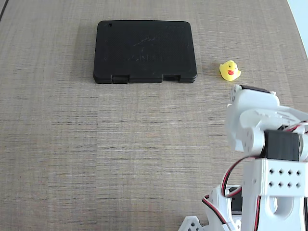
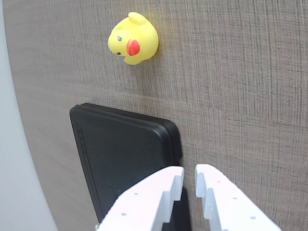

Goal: Grasp a duck and put it on the black surface.

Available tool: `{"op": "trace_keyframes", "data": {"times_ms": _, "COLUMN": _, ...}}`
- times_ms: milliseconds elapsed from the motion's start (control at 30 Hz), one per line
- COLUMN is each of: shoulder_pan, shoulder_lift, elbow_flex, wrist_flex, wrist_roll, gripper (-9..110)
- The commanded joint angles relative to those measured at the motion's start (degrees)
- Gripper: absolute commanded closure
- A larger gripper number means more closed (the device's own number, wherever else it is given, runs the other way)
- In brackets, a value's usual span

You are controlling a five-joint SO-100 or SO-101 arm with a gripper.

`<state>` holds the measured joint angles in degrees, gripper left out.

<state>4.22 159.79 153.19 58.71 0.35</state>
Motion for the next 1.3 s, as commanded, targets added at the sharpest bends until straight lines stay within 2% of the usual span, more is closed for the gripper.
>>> {"op": "trace_keyframes", "data": {"times_ms": 0, "shoulder_pan": 0.4, "shoulder_lift": -25.4, "elbow_flex": -13.6, "wrist_flex": -0.6, "wrist_roll": -0.4, "gripper": 92}}
{"op": "trace_keyframes", "data": {"times_ms": 200, "shoulder_pan": 0.6, "shoulder_lift": -54.3, "elbow_flex": -30.7, "wrist_flex": 0.0, "wrist_roll": -0.2, "gripper": 71}}
{"op": "trace_keyframes", "data": {"times_ms": 367, "shoulder_pan": 1.5, "shoulder_lift": -72.8, "elbow_flex": -44.1, "wrist_flex": 2.3, "wrist_roll": 0.2, "gripper": 61}}
{"op": "trace_keyframes", "data": {"times_ms": 800, "shoulder_pan": 7.6, "shoulder_lift": -94.8, "elbow_flex": -72.5, "wrist_flex": 12.6, "wrist_roll": 0.2, "gripper": 60}}
{"op": "trace_keyframes", "data": {"times_ms": 1267, "shoulder_pan": 5.4, "shoulder_lift": -98.2, "elbow_flex": -75.1, "wrist_flex": 13.7, "wrist_roll": 0.3, "gripper": 60}}
